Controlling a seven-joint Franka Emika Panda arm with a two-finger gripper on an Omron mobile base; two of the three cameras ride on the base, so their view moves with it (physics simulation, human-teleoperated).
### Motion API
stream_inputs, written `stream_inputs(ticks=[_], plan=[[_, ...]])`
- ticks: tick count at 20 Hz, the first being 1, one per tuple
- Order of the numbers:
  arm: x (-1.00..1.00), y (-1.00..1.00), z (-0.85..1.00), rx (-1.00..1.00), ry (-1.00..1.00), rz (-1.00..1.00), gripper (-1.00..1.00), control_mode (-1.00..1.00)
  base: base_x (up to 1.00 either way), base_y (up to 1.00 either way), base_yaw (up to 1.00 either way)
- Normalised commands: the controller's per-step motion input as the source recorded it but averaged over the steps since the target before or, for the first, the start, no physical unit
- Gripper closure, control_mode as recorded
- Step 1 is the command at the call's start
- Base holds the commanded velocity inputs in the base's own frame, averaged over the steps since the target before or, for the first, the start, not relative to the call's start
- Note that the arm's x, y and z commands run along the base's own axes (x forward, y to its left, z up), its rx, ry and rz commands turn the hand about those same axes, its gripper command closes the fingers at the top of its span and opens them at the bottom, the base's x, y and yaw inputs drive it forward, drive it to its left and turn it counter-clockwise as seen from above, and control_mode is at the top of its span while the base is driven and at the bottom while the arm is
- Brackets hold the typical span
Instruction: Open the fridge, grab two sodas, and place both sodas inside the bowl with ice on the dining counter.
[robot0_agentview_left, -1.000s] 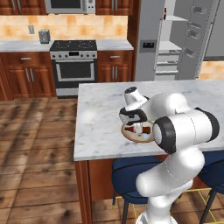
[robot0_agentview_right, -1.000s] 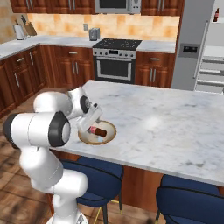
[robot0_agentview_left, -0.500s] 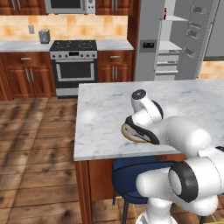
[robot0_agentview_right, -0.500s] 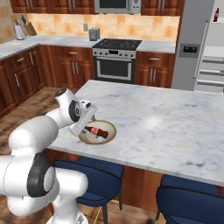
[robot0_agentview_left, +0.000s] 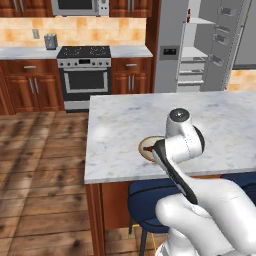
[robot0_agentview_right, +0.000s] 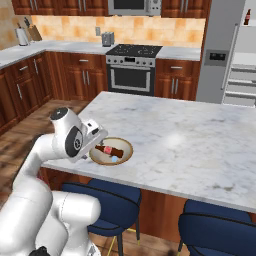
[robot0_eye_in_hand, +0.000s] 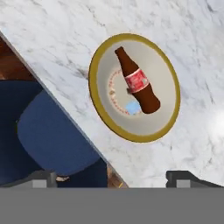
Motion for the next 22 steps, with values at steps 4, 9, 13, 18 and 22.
stream_inputs(ticks=[4, 9, 13, 18, 22], plan=[[-0.86, 0.0, 0.25, 0.23, -0.13, -0.24, -1.0, -1.0, 0.0, 0.0, 0.0], [-0.9, 0.01, 0.16, 0.21, -0.13, -0.24, -1.0, -1.0, 0.0, 0.0, 0.0], [-0.93, 0.06, 0.14, 0.2, -0.12, -0.25, -1.0, -1.0, 0.0, 0.0, 0.0], [-0.8, 0.26, -0.01, 0.07, -0.16, -0.18, -1.0, -1.0, 0.0, 0.0, 0.0], [-0.42, 0.18, -0.32, -0.03, -0.01, -0.01, -1.0, -1.0, 0.0, 0.0, 0.0]])
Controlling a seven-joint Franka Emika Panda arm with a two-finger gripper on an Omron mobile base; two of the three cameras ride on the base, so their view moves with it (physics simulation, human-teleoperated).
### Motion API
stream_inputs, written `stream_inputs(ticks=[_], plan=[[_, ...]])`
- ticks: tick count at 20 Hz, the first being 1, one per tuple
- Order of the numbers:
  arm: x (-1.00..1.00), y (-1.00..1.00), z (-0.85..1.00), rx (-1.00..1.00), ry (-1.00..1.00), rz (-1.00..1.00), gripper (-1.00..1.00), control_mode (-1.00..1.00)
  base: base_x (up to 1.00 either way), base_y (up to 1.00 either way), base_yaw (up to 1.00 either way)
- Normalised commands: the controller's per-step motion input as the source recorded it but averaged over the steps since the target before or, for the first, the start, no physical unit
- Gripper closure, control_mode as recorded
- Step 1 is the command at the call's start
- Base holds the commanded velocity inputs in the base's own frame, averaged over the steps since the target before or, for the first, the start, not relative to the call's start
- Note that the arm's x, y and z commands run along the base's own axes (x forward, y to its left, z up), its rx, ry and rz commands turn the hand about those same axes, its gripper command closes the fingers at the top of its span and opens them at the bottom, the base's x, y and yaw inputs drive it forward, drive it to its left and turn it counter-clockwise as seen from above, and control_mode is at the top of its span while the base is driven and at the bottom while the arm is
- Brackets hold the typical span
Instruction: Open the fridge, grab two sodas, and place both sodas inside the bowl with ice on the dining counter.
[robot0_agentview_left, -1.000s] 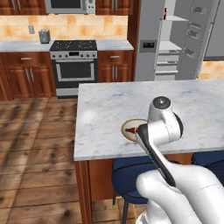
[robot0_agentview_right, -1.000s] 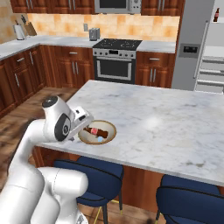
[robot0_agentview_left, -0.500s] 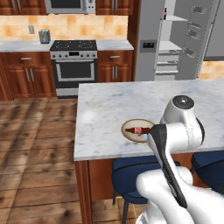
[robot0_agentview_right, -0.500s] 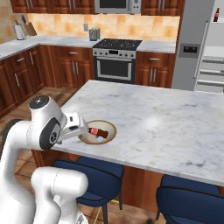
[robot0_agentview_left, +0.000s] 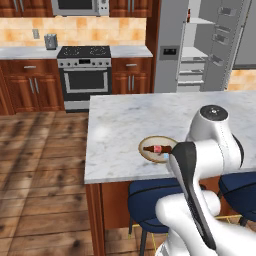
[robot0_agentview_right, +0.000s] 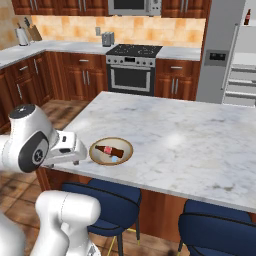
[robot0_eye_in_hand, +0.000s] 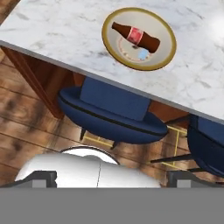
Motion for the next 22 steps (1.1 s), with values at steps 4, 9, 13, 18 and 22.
stream_inputs(ticks=[4, 9, 13, 18, 22], plan=[[-0.56, 0.04, -0.31, -0.02, 0.0, 0.0, -1.0, -1.0, 0.0, 0.0, 0.0], [-0.33, 0.08, -0.15, -0.02, 0.0, 0.0, -1.0, 1.0, -0.25, 0.13, 0.0], [0.0, 0.0, 0.0, 0.0, 0.0, 0.0, -1.0, 1.0, -0.59, 0.42, 0.0], [0.0, 0.0, 0.0, 0.0, 0.0, 0.0, -1.0, 1.0, -0.45, 0.74, -0.06], [0.0, 0.0, 0.0, 0.0, 0.0, 0.0, -1.0, 1.0, -0.09, 1.0, -0.11]])
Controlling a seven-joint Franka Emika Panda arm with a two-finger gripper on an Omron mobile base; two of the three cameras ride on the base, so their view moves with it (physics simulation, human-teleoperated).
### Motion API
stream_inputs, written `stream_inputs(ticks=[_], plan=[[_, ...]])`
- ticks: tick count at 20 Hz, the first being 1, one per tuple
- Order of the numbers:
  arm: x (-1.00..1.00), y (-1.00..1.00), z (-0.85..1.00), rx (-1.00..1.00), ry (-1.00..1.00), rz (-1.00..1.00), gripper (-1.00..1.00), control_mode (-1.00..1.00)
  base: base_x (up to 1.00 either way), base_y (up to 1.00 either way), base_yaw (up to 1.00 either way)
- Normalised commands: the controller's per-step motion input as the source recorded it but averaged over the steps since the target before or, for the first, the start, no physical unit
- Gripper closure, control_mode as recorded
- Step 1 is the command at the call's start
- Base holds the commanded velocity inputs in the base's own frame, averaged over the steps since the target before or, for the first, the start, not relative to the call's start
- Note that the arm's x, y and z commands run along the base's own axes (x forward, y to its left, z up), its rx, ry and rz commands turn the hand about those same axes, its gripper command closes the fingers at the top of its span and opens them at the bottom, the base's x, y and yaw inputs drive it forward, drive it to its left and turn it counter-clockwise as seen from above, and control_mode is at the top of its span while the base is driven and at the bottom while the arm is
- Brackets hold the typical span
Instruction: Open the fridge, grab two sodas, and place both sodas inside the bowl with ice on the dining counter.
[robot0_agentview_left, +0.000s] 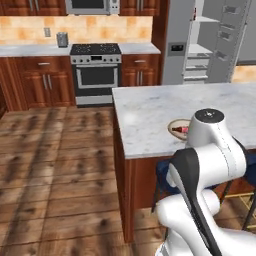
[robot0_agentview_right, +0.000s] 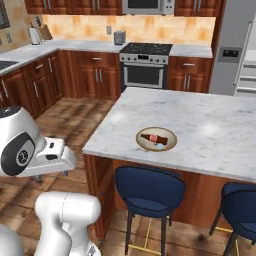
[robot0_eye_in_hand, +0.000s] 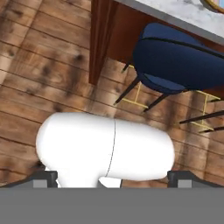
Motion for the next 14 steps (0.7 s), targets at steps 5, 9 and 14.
stream_inputs(ticks=[5, 9, 14], plan=[[0.0, 0.0, 0.0, 0.0, 0.0, 0.0, -1.0, 1.0, 0.0, 1.0, -0.1], [0.0, 0.0, 0.0, 0.0, 0.0, 0.0, -1.0, 1.0, 0.18, 1.0, -0.07], [0.0, 0.0, 0.0, 0.0, 0.0, 0.0, -1.0, 1.0, 0.51, 0.92, -0.27]])
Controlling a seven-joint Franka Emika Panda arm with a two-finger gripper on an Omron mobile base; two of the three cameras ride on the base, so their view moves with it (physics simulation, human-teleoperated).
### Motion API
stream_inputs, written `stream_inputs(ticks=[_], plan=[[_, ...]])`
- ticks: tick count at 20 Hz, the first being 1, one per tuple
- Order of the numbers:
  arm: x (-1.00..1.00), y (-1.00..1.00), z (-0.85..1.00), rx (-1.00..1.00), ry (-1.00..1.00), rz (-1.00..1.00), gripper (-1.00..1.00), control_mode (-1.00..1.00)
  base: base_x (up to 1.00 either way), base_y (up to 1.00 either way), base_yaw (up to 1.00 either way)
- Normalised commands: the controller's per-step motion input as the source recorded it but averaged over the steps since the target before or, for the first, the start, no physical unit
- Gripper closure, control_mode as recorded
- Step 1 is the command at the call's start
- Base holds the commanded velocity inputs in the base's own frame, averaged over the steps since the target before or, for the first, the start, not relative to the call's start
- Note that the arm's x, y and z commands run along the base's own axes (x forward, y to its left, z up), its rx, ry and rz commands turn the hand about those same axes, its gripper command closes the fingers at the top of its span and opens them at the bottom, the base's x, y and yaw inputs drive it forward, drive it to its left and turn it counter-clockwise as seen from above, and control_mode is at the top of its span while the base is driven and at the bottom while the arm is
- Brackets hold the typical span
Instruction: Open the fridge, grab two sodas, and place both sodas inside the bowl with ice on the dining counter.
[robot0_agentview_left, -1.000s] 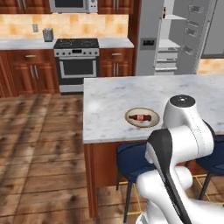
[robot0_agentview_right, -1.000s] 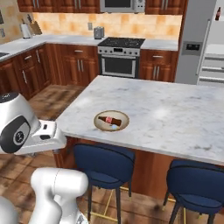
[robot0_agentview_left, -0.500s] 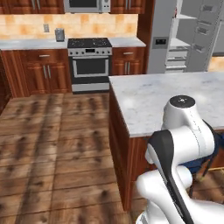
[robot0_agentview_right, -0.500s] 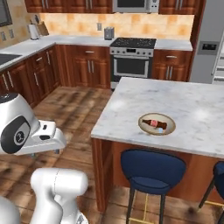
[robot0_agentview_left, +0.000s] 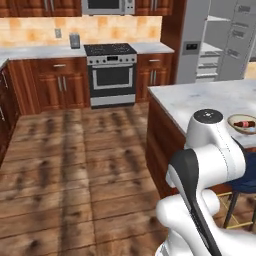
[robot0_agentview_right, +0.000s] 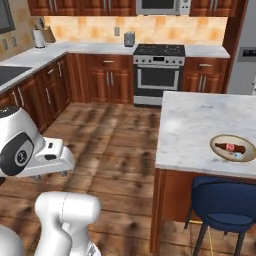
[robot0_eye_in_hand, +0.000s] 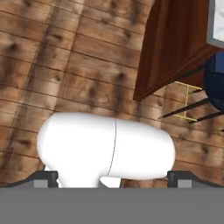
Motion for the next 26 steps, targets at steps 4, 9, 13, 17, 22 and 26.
stream_inputs(ticks=[4, 9, 13, 17, 22, 26], plan=[[0.0, 0.0, 0.0, 0.0, 0.0, 0.0, -1.0, 1.0, 0.65, 0.74, -0.45], [0.0, 0.0, 0.0, 0.0, 0.0, 0.0, -1.0, 1.0, 0.64, 0.75, -0.45], [0.0, 0.0, 0.0, 0.0, 0.0, 0.0, -1.0, 1.0, 0.65, 0.91, -0.38], [0.0, 0.0, 0.0, 0.0, 0.0, 0.0, -1.0, 1.0, 0.71, 0.96, -0.34], [0.0, 0.0, 0.0, 0.0, 0.0, 0.0, -1.0, 1.0, 0.8, 0.86, -0.33], [0.0, 0.0, 0.0, 0.0, 0.0, 0.0, -1.0, 1.0, 0.84, 0.82, -0.38]])
